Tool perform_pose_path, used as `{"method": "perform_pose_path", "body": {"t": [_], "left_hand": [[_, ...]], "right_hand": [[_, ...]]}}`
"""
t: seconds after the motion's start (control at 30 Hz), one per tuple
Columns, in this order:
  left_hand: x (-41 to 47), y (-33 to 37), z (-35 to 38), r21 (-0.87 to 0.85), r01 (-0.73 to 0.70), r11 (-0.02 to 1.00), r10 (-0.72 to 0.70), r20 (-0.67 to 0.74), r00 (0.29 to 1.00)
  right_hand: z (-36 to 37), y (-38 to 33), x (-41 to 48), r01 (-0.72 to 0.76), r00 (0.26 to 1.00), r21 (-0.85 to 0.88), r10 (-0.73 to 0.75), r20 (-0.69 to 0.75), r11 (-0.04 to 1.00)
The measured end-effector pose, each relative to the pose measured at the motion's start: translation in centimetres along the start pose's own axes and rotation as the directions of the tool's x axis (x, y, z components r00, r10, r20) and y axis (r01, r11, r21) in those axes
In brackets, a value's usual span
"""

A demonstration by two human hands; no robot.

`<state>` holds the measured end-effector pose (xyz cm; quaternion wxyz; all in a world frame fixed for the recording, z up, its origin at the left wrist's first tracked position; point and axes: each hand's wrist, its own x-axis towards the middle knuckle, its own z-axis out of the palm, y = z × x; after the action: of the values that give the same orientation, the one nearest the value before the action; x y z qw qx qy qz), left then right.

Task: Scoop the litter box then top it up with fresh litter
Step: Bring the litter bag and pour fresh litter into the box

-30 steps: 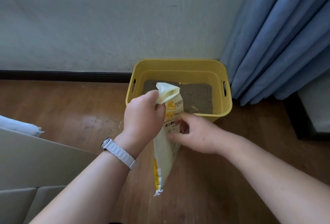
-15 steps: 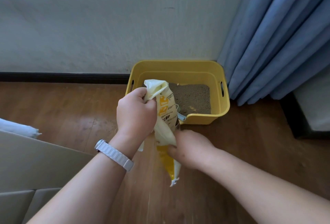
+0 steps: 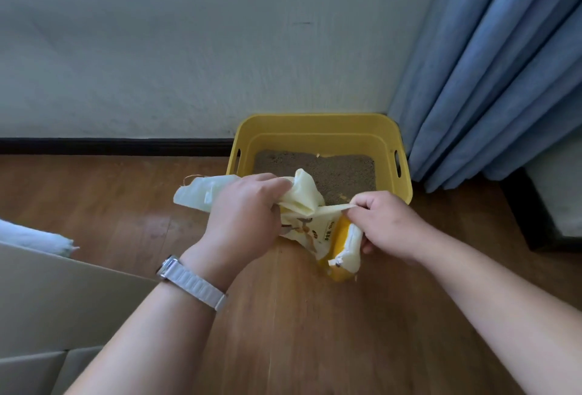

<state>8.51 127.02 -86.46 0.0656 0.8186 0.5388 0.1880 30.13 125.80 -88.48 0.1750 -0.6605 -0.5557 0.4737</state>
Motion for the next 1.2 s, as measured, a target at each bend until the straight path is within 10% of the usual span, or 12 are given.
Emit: {"method": "perform_pose_path", "body": {"t": [0.43, 0.9, 1.2], "left_hand": [[-0.6, 3.1, 0.6, -0.207, -0.088, 0.974, 0.115, 0.123, 0.986], [-0.2, 3.2, 3.2, -0.379, 0.020, 0.925, -0.069, -0.116, 0.991], [0.7, 3.8, 1.2, -0.659, 0.275, 0.700, -0.392, -0.033, 0.919]], "right_hand": [[-0.6, -2.7, -0.9, 0.007, 0.992, 0.504, 0.057, -0.112, 0.864], [-0.4, -2.4, -1.7, -0.011, 1.000, 0.396, 0.015, -0.008, 0.918], [0.3, -0.4, -1.6, 0.455, 0.883, 0.078, -0.438, -0.170, 0.887]]}}
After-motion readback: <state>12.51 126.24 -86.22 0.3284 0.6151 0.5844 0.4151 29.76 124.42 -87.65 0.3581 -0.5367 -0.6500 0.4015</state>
